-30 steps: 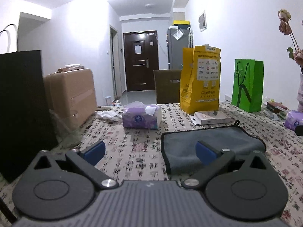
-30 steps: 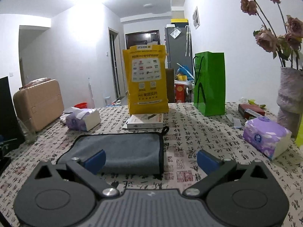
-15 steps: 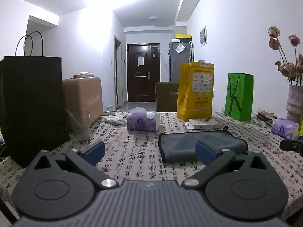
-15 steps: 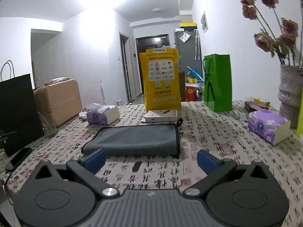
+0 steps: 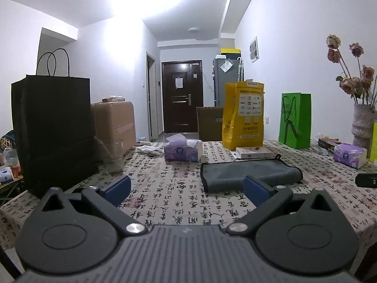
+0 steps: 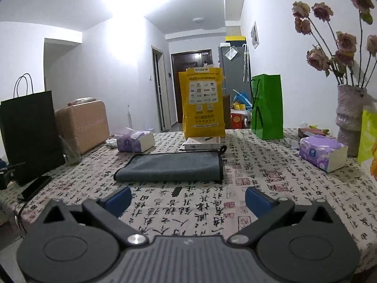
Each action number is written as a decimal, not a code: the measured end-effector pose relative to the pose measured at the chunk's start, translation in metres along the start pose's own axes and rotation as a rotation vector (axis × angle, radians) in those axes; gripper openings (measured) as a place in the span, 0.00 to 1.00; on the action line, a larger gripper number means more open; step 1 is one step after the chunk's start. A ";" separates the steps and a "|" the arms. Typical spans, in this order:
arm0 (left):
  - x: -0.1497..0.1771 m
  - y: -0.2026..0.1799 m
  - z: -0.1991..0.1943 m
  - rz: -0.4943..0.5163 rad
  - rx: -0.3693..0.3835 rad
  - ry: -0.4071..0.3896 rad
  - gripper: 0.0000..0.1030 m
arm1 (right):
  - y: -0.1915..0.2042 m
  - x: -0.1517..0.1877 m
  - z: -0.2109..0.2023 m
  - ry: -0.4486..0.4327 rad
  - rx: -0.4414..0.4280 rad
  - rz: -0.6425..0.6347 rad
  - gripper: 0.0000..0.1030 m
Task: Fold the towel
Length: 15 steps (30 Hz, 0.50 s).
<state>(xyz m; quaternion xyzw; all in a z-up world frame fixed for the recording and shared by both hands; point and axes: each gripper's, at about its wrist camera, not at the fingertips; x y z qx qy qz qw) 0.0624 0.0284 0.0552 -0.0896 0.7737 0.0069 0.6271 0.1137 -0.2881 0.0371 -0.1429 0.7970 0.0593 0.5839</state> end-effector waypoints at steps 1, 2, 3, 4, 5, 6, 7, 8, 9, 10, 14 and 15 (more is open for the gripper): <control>0.001 -0.001 -0.002 0.006 0.008 -0.001 1.00 | 0.001 0.002 -0.002 -0.001 0.001 0.000 1.00; 0.002 -0.002 -0.006 0.013 0.016 -0.003 1.00 | 0.002 0.004 -0.005 0.002 -0.003 0.004 1.00; 0.003 -0.003 -0.008 0.019 0.018 -0.004 1.00 | 0.004 0.005 -0.009 0.001 -0.007 0.006 1.00; 0.004 -0.004 -0.011 0.023 0.020 -0.007 1.00 | 0.006 0.008 -0.012 -0.002 -0.011 0.007 1.00; 0.006 -0.005 -0.014 0.025 0.027 -0.011 1.00 | 0.008 0.009 -0.015 -0.003 -0.013 0.002 1.00; 0.007 -0.006 -0.017 0.032 0.037 -0.015 1.00 | 0.011 0.012 -0.018 -0.006 -0.014 -0.012 1.00; 0.009 -0.007 -0.020 0.039 0.042 -0.018 1.00 | 0.014 0.014 -0.021 -0.014 -0.013 -0.024 1.00; 0.010 -0.007 -0.023 0.043 0.046 -0.020 1.00 | 0.016 0.016 -0.025 -0.022 -0.011 -0.031 1.00; 0.012 -0.007 -0.025 0.043 0.049 -0.019 1.00 | 0.019 0.018 -0.028 -0.030 -0.010 -0.033 1.00; 0.014 -0.007 -0.027 0.040 0.051 -0.016 1.00 | 0.021 0.020 -0.031 -0.037 -0.012 -0.033 1.00; 0.024 -0.001 -0.040 0.016 0.068 -0.010 1.00 | 0.032 0.029 -0.045 -0.061 -0.021 -0.066 1.00; 0.025 0.000 -0.043 0.012 0.069 -0.016 1.00 | 0.034 0.032 -0.049 -0.065 -0.023 -0.064 1.00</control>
Point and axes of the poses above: each gripper's, at about its wrist camera, not at the fingertips, and z roughly the way its jaws point, y to its left, x to its underside, and after that the axes turned 9 degrees about -z, right-handed
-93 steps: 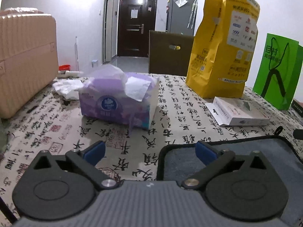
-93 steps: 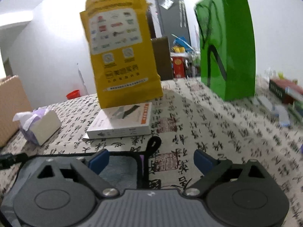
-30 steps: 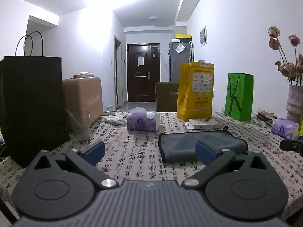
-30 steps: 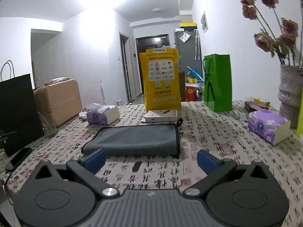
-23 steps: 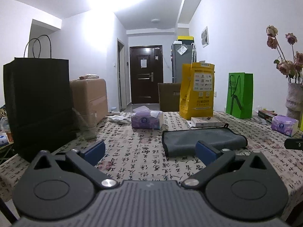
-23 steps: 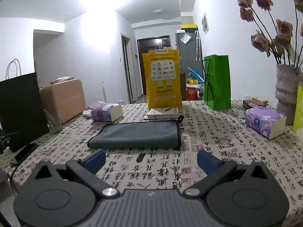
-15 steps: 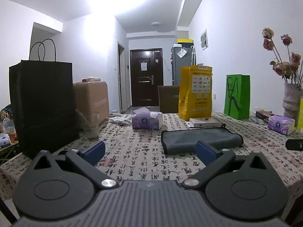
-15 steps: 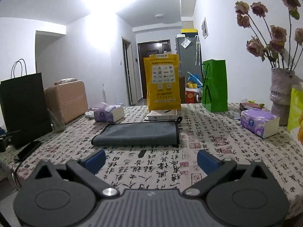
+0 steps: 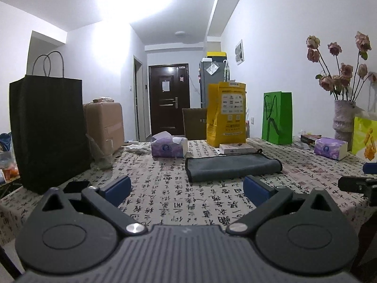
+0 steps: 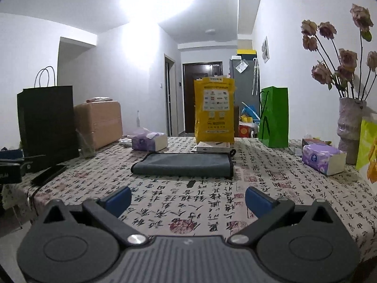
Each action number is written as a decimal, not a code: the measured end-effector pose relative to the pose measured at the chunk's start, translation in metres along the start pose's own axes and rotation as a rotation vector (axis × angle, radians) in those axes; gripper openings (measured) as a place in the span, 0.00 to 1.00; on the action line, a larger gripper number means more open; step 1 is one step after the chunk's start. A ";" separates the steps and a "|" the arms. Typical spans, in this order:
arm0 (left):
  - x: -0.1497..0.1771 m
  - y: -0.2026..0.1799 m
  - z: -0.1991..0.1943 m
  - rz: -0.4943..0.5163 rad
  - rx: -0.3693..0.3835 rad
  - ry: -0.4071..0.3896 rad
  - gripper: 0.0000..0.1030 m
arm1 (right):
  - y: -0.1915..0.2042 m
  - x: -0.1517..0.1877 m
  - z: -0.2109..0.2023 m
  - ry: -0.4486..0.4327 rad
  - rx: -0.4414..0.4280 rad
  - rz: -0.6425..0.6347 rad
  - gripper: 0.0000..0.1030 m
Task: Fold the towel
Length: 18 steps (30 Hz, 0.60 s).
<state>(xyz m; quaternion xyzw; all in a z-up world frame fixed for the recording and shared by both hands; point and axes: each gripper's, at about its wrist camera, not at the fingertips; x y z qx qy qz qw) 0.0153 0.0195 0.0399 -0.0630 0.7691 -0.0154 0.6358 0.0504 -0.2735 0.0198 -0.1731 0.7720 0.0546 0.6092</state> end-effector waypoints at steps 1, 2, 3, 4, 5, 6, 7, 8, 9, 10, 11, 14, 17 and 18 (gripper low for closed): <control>0.002 0.001 -0.003 -0.003 0.004 -0.005 1.00 | 0.003 0.002 -0.003 -0.002 -0.008 0.007 1.00; 0.003 0.002 -0.006 0.001 0.007 -0.006 1.00 | 0.005 0.003 -0.007 -0.001 -0.017 0.013 1.00; 0.004 0.002 -0.009 0.008 0.011 -0.009 1.00 | 0.008 0.005 -0.010 0.000 -0.024 0.017 1.00; 0.005 0.002 -0.012 0.014 0.016 -0.011 1.00 | 0.011 0.006 -0.013 -0.001 -0.031 0.020 1.00; 0.007 0.002 -0.015 0.024 0.022 -0.012 1.00 | 0.014 0.008 -0.017 -0.005 -0.039 0.024 1.00; 0.008 0.002 -0.017 0.032 0.029 -0.010 1.00 | 0.017 0.010 -0.020 -0.007 -0.046 0.027 1.00; 0.010 0.001 -0.020 0.038 0.039 -0.005 1.00 | 0.020 0.012 -0.023 -0.004 -0.056 0.027 1.00; 0.013 0.001 -0.021 0.041 0.042 0.007 1.00 | 0.023 0.013 -0.026 0.000 -0.065 0.024 1.00; 0.015 0.000 -0.024 0.045 0.046 0.021 1.00 | 0.025 0.015 -0.028 0.006 -0.073 0.022 1.00; 0.018 -0.001 -0.026 0.052 0.054 0.032 1.00 | 0.026 0.016 -0.030 0.011 -0.081 0.019 1.00; 0.021 -0.002 -0.029 0.058 0.057 0.034 1.00 | 0.028 0.016 -0.031 0.016 -0.086 0.015 1.00; 0.022 -0.003 -0.035 0.040 0.056 0.034 1.00 | 0.029 0.017 -0.037 0.019 -0.092 0.019 1.00; 0.021 -0.005 -0.036 0.031 0.045 0.026 1.00 | 0.032 0.015 -0.042 0.007 -0.090 -0.004 1.00; 0.021 -0.005 -0.036 0.026 0.043 0.024 1.00 | 0.032 0.015 -0.043 0.003 -0.092 -0.010 1.00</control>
Point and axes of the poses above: each gripper's, at about its wrist camera, not at the fingertips, and z roughly the way its jaws point, y to its left, x to its underside, and after that the axes turned 9 degrees about -z, right-handed
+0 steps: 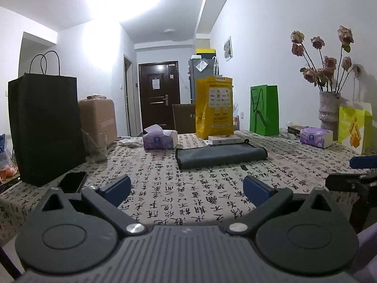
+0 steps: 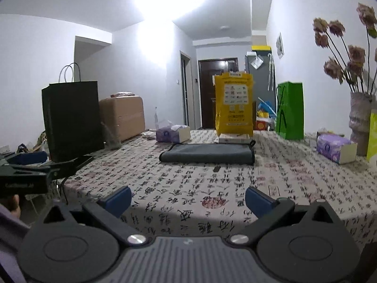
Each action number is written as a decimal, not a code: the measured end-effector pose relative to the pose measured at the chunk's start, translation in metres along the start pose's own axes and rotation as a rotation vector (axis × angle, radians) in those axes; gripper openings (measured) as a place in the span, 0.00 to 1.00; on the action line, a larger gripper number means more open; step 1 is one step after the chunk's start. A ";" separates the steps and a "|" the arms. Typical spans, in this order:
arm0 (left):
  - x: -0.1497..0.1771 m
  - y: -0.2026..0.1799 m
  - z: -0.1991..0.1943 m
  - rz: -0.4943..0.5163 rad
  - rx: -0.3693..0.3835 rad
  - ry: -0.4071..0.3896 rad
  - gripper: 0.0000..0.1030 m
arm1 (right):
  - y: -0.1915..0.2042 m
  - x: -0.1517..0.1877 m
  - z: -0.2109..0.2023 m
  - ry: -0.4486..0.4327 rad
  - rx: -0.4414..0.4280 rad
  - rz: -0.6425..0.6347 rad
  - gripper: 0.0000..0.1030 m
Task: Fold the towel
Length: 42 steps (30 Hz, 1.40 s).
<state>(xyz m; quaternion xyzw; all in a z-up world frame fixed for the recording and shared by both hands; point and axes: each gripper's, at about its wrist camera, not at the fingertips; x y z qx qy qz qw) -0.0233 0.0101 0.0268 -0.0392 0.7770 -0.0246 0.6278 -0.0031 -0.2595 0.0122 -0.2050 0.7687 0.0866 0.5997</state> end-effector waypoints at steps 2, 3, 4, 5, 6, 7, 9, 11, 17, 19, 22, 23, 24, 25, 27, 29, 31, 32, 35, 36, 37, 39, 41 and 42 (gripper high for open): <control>0.001 0.000 0.001 -0.006 0.005 0.009 1.00 | 0.002 -0.001 0.000 -0.005 -0.002 -0.012 1.00; 0.001 0.000 0.003 -0.010 0.007 0.015 1.00 | 0.002 -0.001 0.001 -0.003 -0.004 -0.016 1.00; 0.002 0.000 0.003 -0.013 0.008 0.021 1.00 | 0.003 0.000 0.002 -0.001 -0.006 -0.018 1.00; 0.003 0.000 0.004 -0.014 0.007 0.025 1.00 | 0.003 0.000 0.002 0.001 -0.007 -0.018 1.00; 0.003 0.000 0.004 -0.014 0.007 0.028 1.00 | 0.004 0.001 0.003 0.001 -0.008 -0.019 1.00; 0.003 0.000 0.004 -0.012 0.008 0.027 1.00 | 0.004 0.001 0.003 0.000 -0.010 -0.021 1.00; 0.004 0.000 0.004 -0.011 0.006 0.026 1.00 | 0.004 0.001 0.004 -0.002 -0.015 -0.023 1.00; 0.004 0.000 0.005 -0.010 0.008 0.027 1.00 | 0.004 0.001 0.004 -0.005 -0.014 -0.023 1.00; 0.007 -0.001 0.007 -0.010 0.013 0.041 1.00 | 0.004 0.002 0.008 0.002 -0.022 -0.017 1.00; 0.007 -0.001 0.007 -0.009 0.014 0.042 1.00 | 0.004 0.002 0.009 0.005 -0.026 -0.018 1.00; 0.008 -0.002 0.007 -0.008 0.015 0.041 1.00 | 0.004 0.003 0.009 0.007 -0.029 -0.015 1.00; 0.008 -0.003 0.007 -0.008 0.015 0.042 1.00 | 0.004 0.003 0.010 0.008 -0.028 -0.014 1.00; 0.008 -0.003 0.007 -0.009 0.016 0.043 1.00 | 0.004 0.003 0.010 0.009 -0.028 -0.012 1.00; 0.008 -0.004 0.007 -0.009 0.016 0.044 1.00 | 0.003 0.004 0.010 0.011 -0.028 -0.011 1.00; 0.009 -0.004 0.007 -0.009 0.016 0.044 1.00 | 0.004 0.004 0.011 0.013 -0.027 -0.012 1.00; 0.009 -0.004 0.008 -0.009 0.017 0.046 1.00 | 0.005 0.004 0.011 0.014 -0.030 -0.013 1.00; 0.009 -0.004 0.008 -0.009 0.019 0.047 1.00 | 0.004 0.004 0.012 0.016 -0.030 -0.013 1.00; 0.010 -0.004 0.007 -0.008 0.019 0.048 1.00 | 0.004 0.004 0.012 0.016 -0.030 -0.013 1.00; 0.011 -0.005 0.007 -0.007 0.022 0.049 1.00 | 0.004 0.005 0.012 0.019 -0.029 -0.011 1.00; 0.011 -0.005 0.007 -0.006 0.023 0.049 1.00 | 0.004 0.005 0.012 0.019 -0.028 -0.010 1.00; 0.011 -0.006 0.007 -0.006 0.023 0.049 1.00 | 0.004 0.005 0.012 0.019 -0.028 -0.010 1.00; 0.011 -0.006 0.007 -0.007 0.023 0.049 1.00 | 0.004 0.005 0.012 0.019 -0.029 -0.010 1.00; 0.011 -0.006 0.006 -0.006 0.023 0.049 1.00 | 0.004 0.005 0.012 0.020 -0.029 -0.011 1.00; 0.011 -0.006 0.006 -0.006 0.023 0.049 1.00 | 0.004 0.005 0.012 0.020 -0.029 -0.011 1.00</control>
Point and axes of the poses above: each gripper's, at about its wrist camera, not at the fingertips, and z roughly the way its jaws point, y to its left, x to its underside, and after that the axes turned 9 degrees about -z, right-handed
